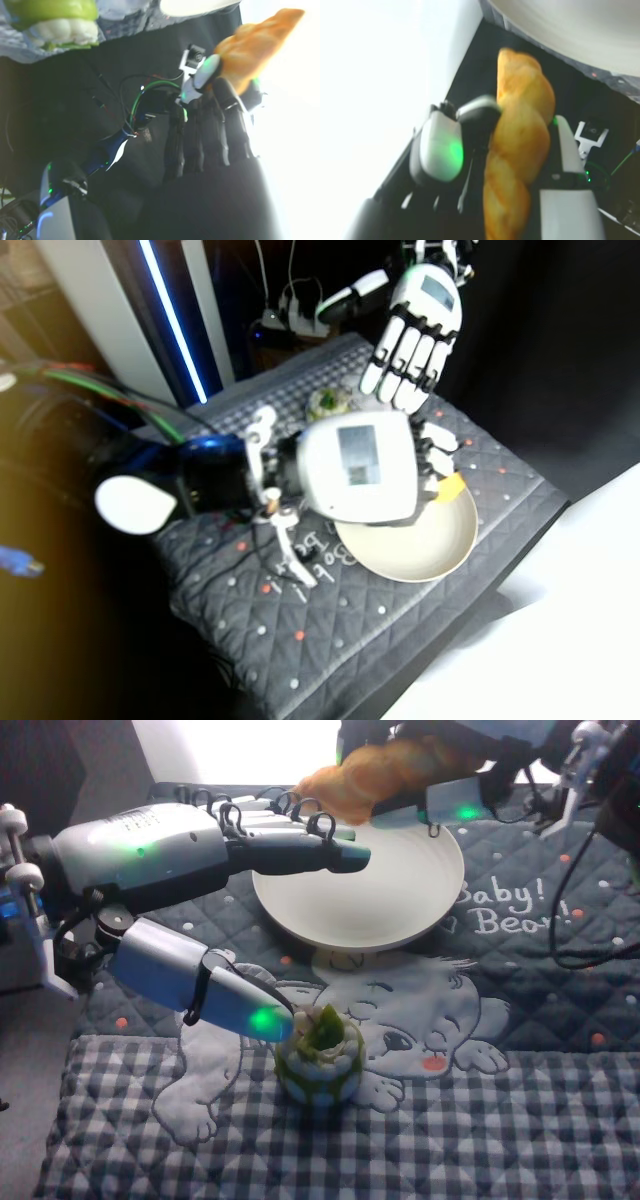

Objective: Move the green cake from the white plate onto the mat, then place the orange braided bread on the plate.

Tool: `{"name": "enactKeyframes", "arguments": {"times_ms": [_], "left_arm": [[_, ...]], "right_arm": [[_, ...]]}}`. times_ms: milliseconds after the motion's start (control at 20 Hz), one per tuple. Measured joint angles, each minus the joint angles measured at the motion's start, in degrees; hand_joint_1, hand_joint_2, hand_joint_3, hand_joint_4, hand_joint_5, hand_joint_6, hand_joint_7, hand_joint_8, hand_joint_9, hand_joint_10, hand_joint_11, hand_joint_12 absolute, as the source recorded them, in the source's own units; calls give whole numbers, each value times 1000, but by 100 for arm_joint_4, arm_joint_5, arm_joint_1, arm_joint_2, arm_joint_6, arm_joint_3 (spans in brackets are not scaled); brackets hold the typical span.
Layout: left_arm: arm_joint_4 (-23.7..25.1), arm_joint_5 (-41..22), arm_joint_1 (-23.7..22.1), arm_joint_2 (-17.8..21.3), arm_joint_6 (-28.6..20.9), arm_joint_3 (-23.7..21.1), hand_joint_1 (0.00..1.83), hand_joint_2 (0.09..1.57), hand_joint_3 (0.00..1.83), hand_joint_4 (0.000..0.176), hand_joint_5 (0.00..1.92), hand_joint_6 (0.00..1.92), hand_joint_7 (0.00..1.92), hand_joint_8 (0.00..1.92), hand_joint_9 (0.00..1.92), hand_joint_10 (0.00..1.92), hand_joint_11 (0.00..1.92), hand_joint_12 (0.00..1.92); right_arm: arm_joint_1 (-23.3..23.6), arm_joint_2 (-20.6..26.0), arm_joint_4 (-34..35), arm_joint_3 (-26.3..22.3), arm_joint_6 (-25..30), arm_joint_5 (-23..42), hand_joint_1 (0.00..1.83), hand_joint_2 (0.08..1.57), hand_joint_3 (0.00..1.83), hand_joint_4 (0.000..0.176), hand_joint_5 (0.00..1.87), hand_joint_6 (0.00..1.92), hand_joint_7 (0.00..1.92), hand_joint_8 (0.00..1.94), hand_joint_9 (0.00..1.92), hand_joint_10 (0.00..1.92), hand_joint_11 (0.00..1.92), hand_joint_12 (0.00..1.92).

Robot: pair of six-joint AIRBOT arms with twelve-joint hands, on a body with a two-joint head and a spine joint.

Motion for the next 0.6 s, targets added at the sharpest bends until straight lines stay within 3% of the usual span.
{"name": "enactKeyframes", "arguments": {"times_ms": [50,100,150,200,250,300,350,400,450,600], "left_arm": [[20,-31,2,0,-7,0,335,763,879,0,224,48,187,0,153,20,0,801],[17,-52,0,-31,-37,13,335,763,879,0,224,48,187,0,153,20,0,801],[20,-72,0,-72,-50,44,335,763,879,0,224,48,187,0,153,20,0,801],[35,-70,0,-96,-57,46,335,763,879,0,224,48,187,0,153,20,0,801],[63,-70,-13,-103,-72,46,335,763,879,0,224,48,187,0,153,20,0,801],[63,-92,-13,-101,-79,46,335,763,879,0,224,48,187,0,153,20,0,801],[59,-105,-17,-101,-118,46,335,763,879,0,224,48,187,0,153,20,0,801],[55,-122,-17,-103,-146,46,335,763,879,0,224,48,187,0,153,20,0,801],[57,-133,-17,-103,-170,48,335,763,879,0,224,48,187,0,153,20,0,801],[37,-149,-17,-101,-186,48,335,763,879,0,224,48,187,0,153,19,0,801]], "right_arm": [[0,-68,11,76,-2,-57,1193,1267,0,0,666,1413,739,1430,1105,1480,1149,1820],[0,-146,-9,160,-9,-168,1195,1267,0,0,664,1415,734,1407,1120,1442,1136,1801],[0,-184,9,179,-13,-269,1193,1286,0,0,518,1500,817,1372,1074,1194,1042,1646],[0,-195,-15,177,-11,-278,1319,1224,3,0,562,1509,904,1188,835,1297,995,1472],[0,-197,-31,173,-11,-280,1445,1159,8,0,523,696,846,1252,831,1251,934,1302],[0,-195,-28,173,-11,-278,1564,1102,0,0,574,315,737,486,869,1193,884,1237],[0,-192,-17,173,-11,-275,1150,1164,4,0,559,122,707,150,744,522,669,1104],[0,-190,-17,173,-24,-286,967,1187,1,0,529,36,653,35,660,178,484,1021],[0,-190,-28,173,-26,-308,849,1182,0,0,465,6,553,6,534,41,333,867],[2,-190,-31,170,-22,-306,754,1152,0,6,232,0,361,0,355,0,156,679]]}}
